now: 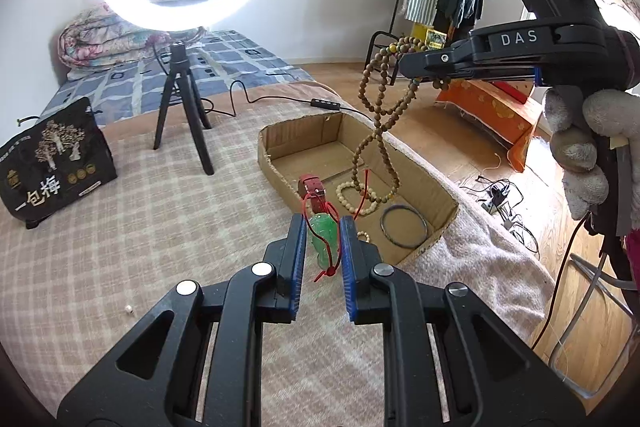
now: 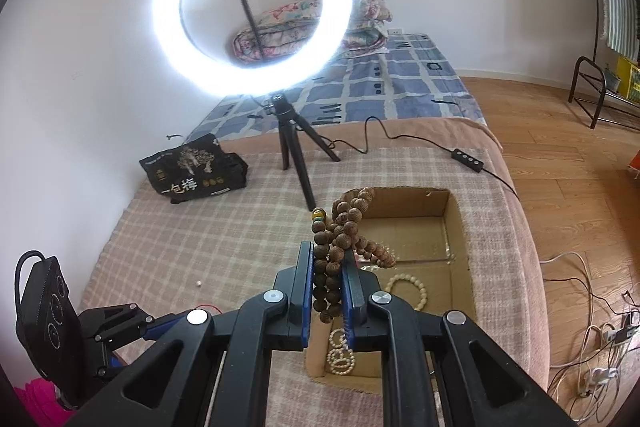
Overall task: Organize jewelry
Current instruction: 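Carry the charm and the bead strand over the cardboard box with both tools, then open the left tool to drop the charm while the right releases the bead strand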
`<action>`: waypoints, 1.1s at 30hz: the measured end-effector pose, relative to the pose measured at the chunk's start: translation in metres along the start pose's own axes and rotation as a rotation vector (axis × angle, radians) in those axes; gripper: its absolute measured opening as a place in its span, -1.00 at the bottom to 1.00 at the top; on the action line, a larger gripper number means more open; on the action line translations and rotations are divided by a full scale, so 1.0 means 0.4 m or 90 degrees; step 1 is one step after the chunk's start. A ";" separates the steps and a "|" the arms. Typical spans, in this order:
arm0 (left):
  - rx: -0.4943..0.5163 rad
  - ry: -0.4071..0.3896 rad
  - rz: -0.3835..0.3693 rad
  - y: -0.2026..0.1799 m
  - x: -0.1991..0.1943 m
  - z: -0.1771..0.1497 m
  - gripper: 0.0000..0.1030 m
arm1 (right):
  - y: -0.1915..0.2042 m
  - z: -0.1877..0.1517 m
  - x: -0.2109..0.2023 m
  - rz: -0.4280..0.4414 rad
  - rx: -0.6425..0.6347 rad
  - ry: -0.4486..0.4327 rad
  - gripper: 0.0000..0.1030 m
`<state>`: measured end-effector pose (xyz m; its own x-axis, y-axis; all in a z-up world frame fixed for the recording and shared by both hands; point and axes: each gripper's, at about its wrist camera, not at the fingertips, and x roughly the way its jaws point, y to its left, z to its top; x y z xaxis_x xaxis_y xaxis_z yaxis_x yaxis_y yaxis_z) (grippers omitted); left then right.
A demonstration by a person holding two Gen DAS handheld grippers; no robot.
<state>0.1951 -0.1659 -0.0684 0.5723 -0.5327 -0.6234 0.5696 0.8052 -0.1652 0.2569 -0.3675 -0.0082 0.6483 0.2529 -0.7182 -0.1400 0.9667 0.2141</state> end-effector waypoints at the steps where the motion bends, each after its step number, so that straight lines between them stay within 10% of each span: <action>1: 0.001 0.002 -0.002 -0.004 0.013 0.005 -0.71 | -0.007 0.004 0.004 -0.002 0.002 -0.001 -0.80; 28: 0.024 0.042 -0.028 -0.064 0.244 0.052 -0.70 | -0.181 0.090 0.205 -0.074 0.019 0.021 -0.79; 33: 0.017 0.055 -0.034 -0.066 0.259 0.051 -0.35 | -0.201 0.081 0.226 -0.074 0.043 0.025 -0.21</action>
<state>0.2514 -0.2475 -0.1130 0.4892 -0.5490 -0.6777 0.6137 0.7688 -0.1798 0.3510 -0.4237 -0.0689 0.6269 0.1426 -0.7660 -0.0147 0.9851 0.1713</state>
